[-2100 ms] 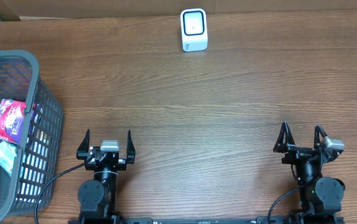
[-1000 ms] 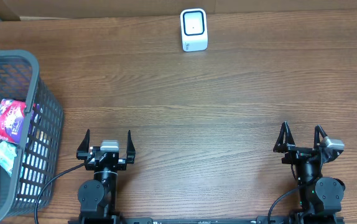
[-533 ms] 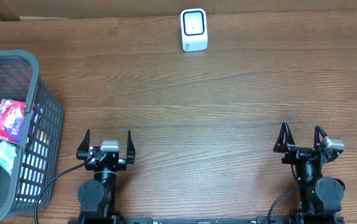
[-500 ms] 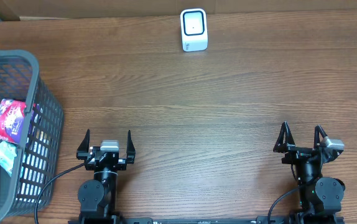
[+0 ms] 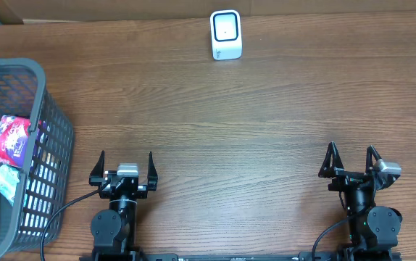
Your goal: Scan the item barcode
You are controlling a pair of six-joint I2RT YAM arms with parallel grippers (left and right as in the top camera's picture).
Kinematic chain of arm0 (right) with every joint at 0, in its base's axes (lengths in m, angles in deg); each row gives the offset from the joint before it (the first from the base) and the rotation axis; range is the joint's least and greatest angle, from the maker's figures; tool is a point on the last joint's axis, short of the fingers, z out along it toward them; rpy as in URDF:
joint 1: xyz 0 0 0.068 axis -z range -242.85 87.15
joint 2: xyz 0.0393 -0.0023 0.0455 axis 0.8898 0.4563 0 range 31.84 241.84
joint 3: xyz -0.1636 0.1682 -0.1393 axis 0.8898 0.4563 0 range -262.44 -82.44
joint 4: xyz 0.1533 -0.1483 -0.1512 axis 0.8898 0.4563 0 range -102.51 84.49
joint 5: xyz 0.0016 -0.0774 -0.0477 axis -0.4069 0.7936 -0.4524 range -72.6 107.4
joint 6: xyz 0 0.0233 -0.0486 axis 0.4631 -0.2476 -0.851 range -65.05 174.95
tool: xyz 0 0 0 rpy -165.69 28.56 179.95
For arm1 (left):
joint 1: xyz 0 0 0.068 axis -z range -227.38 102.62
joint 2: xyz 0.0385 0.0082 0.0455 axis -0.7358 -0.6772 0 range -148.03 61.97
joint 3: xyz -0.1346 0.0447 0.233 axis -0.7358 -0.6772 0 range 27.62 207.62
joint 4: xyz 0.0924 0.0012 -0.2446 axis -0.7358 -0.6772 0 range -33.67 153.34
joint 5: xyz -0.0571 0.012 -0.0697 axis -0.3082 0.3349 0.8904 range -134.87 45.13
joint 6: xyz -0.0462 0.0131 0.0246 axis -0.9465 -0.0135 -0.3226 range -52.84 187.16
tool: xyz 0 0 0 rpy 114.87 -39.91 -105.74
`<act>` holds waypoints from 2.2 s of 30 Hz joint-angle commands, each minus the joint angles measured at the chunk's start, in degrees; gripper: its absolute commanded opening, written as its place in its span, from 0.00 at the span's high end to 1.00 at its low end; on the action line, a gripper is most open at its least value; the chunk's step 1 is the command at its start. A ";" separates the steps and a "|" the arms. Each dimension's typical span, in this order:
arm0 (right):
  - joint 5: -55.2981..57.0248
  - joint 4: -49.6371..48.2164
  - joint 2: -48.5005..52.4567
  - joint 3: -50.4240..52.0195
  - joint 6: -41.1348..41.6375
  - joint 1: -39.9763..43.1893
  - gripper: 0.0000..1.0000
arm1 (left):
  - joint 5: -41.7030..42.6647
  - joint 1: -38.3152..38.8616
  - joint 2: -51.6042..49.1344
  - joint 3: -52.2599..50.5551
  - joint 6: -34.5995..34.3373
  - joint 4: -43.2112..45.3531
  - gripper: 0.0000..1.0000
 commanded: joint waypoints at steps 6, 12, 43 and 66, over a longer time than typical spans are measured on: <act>0.37 -0.33 -0.68 0.59 -0.22 -0.39 0.00 | 0.72 -0.24 0.66 -0.72 0.39 0.24 0.00; 0.37 -0.33 -0.68 0.59 -0.22 -0.39 0.00 | 0.72 -0.24 0.66 -0.72 0.39 0.24 0.01; -2.64 6.36 4.79 -15.45 -2.67 -0.37 0.00 | 3.23 -0.24 -19.56 31.47 -9.22 -9.14 0.00; -11.54 42.40 49.44 -65.00 -3.39 -0.37 0.00 | 4.72 -0.35 -78.79 120.28 -8.11 -72.02 0.00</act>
